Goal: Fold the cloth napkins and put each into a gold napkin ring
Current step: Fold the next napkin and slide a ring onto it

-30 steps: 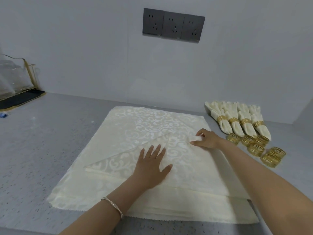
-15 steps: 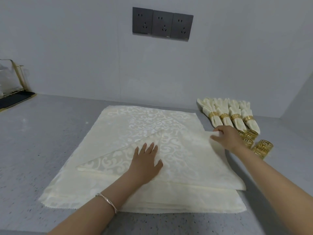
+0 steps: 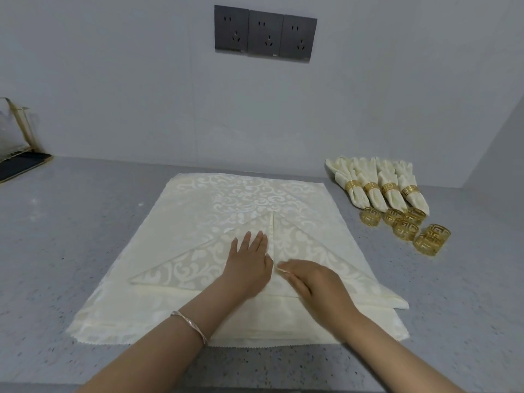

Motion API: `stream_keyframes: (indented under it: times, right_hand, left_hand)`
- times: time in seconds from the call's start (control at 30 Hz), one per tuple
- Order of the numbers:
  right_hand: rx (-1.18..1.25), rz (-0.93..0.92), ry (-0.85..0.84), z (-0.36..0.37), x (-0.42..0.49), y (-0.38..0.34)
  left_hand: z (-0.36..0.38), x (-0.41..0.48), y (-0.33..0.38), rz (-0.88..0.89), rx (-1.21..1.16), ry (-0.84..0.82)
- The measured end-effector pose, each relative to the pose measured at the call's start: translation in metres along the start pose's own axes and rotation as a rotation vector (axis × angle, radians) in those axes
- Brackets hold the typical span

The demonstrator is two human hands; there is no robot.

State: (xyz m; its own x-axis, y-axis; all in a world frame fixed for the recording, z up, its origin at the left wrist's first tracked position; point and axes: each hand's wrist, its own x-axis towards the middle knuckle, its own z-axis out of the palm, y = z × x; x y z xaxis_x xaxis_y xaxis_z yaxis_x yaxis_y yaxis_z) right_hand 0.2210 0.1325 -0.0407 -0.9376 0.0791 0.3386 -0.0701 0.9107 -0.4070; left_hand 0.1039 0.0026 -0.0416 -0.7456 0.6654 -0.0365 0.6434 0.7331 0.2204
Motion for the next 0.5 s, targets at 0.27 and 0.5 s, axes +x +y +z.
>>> stream_keyframes:
  times: [0.27, 0.5]
  right_hand:
    - [-0.079, -0.013, -0.057, 0.011, -0.008, -0.009]
    - [-0.002, -0.011, -0.126, 0.01, -0.014, -0.021]
  left_hand:
    - [0.0, 0.001, -0.003, 0.051, -0.167, -0.082]
    - [0.005, 0.001, -0.008, 0.139, -0.146, -0.03]
